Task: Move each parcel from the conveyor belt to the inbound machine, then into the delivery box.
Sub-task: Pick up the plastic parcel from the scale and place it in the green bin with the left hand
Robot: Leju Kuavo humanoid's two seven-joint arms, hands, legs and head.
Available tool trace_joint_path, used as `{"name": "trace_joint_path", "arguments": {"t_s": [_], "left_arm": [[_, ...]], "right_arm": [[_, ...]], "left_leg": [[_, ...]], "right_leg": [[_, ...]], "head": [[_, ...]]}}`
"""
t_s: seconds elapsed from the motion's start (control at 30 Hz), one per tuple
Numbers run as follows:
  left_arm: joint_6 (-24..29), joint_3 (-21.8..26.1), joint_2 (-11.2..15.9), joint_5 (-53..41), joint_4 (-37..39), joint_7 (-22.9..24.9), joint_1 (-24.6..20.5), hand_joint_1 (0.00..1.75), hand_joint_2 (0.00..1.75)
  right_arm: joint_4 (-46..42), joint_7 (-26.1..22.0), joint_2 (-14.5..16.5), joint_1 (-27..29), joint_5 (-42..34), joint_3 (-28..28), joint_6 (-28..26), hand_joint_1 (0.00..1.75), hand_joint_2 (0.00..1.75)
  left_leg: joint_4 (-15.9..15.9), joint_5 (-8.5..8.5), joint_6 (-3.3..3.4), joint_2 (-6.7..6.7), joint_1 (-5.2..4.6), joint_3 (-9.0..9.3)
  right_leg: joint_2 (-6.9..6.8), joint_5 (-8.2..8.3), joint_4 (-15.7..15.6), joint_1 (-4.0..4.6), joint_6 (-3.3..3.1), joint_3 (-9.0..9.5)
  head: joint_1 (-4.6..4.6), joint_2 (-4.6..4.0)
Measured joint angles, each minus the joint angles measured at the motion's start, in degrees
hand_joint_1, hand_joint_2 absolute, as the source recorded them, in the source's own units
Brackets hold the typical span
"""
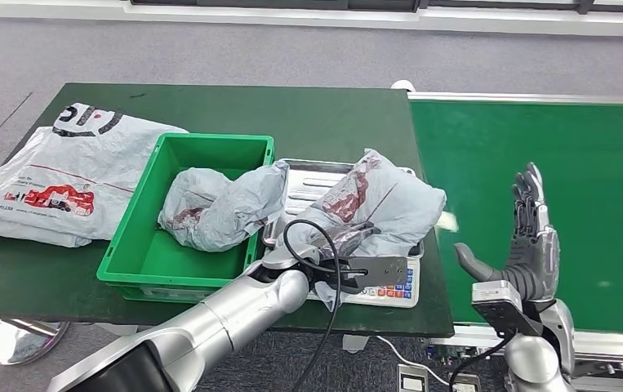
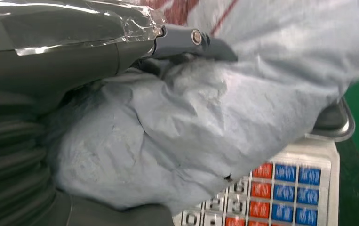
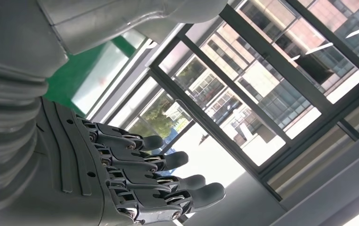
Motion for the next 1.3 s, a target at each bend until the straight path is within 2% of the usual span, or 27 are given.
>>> {"name": "trace_joint_path", "arguments": {"t_s": [0.13,0.23,0.3,0.37,0.67,0.83,1.07,1.23,1.3], "left_arm": [[4.09,0.14,0.15,0.01,0.44,-4.89,-0.14,1.75,1.75],[8.65,1.00,0.49,0.56,0.01,-11.63,0.56,1.75,1.75],[12.92,2.79,0.96,0.84,-1.92,-16.67,1.93,1.75,1.75],[16.09,5.32,1.49,0.71,-4.61,-19.58,3.32,1.75,1.75],[19.72,14.60,3.01,0.02,-12.20,-28.10,7.63,1.75,1.75],[28.50,18.10,4.18,3.32,-20.61,-38.85,11.17,1.75,1.75],[31.89,19.27,5.86,3.96,-29.70,-40.23,13.38,1.75,1.75],[42.93,19.24,8.12,5.30,-38.19,-40.59,14.82,1.75,1.75],[45.73,19.43,9.36,4.72,-41.57,-40.63,14.96,1.75,1.75]], "right_arm": [[-0.21,-0.70,0.38,0.38,0.13,-1.01,0.48,0.00,1.75],[-0.46,-0.88,0.65,0.57,0.24,-1.82,0.65,0.00,1.75],[-0.68,-0.83,0.69,0.59,0.51,-2.38,0.67,0.00,1.75],[-0.78,-0.75,0.69,0.57,0.77,-2.81,0.65,0.00,1.75],[-0.78,-0.81,0.78,0.00,1.98,-2.96,-1.07,0.00,1.75],[-0.78,-0.92,0.78,-0.08,1.09,-2.96,-1.55,0.00,1.75],[-0.78,-1.15,0.78,-0.17,0.60,-2.96,-1.86,0.00,1.75],[-0.76,-1.58,0.55,-0.19,-0.56,-2.96,-2.54,0.00,1.75],[-0.76,-1.88,0.18,-0.16,-1.48,-2.96,-2.82,0.00,1.75]], "left_leg": [[0.00,0.00,0.00,0.00,0.00,0.00],[0.00,0.01,0.00,-0.01,-0.01,-0.02],[0.00,0.01,0.00,-0.01,-0.02,-0.04],[0.00,0.00,0.00,-0.02,-0.02,-0.08],[0.00,-0.02,0.01,-0.02,-0.01,-0.17],[0.00,-0.03,0.01,-0.02,-0.01,-0.20],[-0.01,-0.05,0.03,-0.04,-0.01,-0.22],[0.00,-0.05,0.03,-0.02,-0.01,-0.21],[-0.01,-0.05,0.03,-0.04,0.00,-0.21]], "right_leg": [[-0.02,0.00,0.00,0.00,0.00,0.01],[-0.04,0.00,0.01,-0.01,0.00,0.00],[-0.04,0.00,0.01,-0.02,0.00,-0.02],[-0.04,-0.01,0.02,-0.01,0.01,-0.04],[-0.03,-0.06,0.02,-0.01,0.04,-0.15],[-0.03,-0.07,0.02,-0.01,0.04,-0.19],[-0.08,-0.12,0.02,-0.01,0.05,-0.18],[-0.05,-0.11,0.03,-0.01,0.05,-0.19],[-0.07,-0.12,0.03,0.00,0.05,-0.19]], "head": [[0.00,0.00],[0.01,0.00],[0.01,0.00],[0.01,0.00],[0.02,0.00],[0.01,0.00],[0.01,0.00],[0.00,0.00],[0.00,0.00]]}}
